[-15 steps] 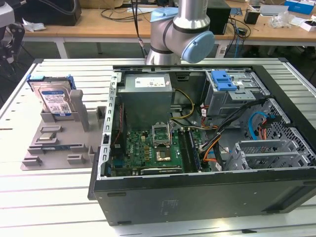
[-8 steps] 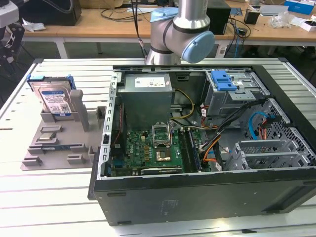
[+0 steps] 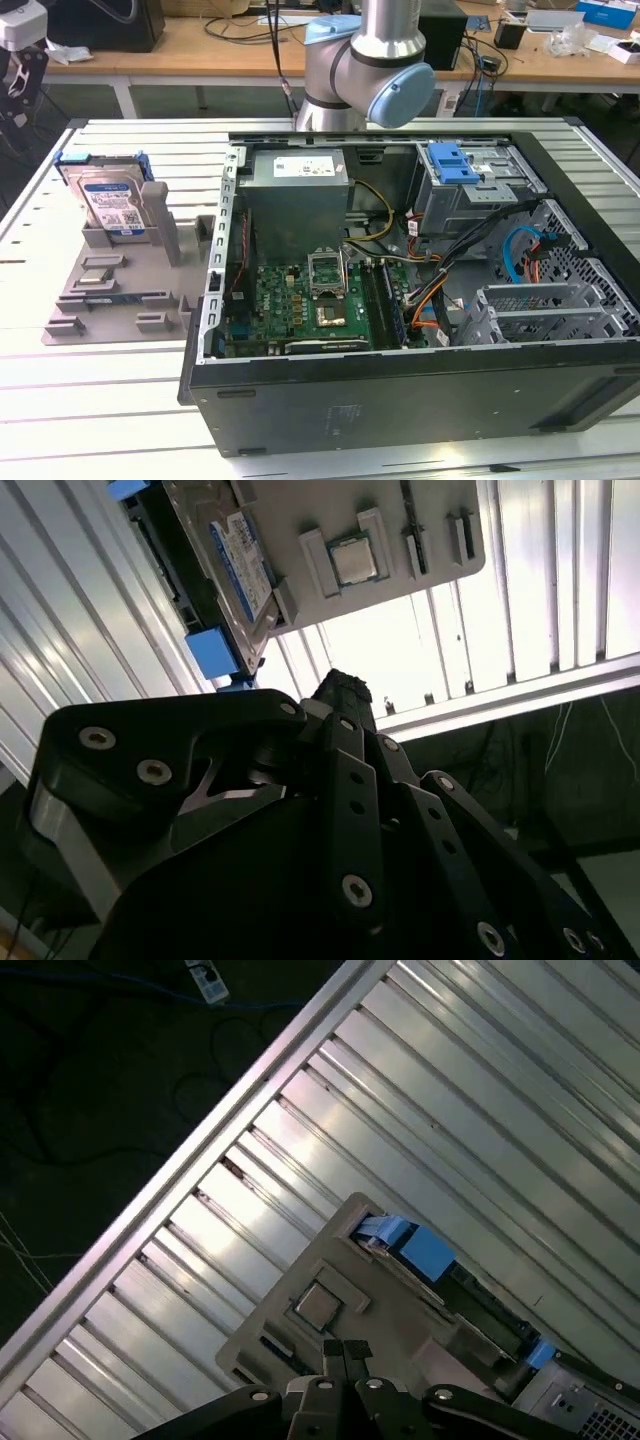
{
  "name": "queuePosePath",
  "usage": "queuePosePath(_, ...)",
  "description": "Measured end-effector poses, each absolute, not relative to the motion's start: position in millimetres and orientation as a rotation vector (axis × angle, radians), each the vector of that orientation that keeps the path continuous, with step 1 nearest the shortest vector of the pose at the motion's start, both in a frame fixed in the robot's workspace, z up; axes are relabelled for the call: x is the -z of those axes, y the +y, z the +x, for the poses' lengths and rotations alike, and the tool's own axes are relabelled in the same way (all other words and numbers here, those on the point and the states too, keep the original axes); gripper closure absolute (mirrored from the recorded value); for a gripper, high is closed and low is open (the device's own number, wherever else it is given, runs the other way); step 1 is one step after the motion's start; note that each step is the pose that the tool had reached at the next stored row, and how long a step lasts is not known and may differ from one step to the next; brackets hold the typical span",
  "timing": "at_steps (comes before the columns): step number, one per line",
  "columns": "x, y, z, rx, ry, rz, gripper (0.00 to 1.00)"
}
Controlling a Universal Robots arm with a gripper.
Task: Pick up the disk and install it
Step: 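Pick up the disk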
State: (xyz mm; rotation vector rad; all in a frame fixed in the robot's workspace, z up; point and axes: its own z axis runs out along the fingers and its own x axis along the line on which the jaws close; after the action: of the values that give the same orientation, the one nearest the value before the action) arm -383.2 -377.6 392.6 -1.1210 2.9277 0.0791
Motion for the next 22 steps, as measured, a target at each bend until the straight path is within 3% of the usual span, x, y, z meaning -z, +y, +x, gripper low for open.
queuePosePath(22,-392.6,-377.6,-383.2,-0.08,2.736,-1.546,0.89)
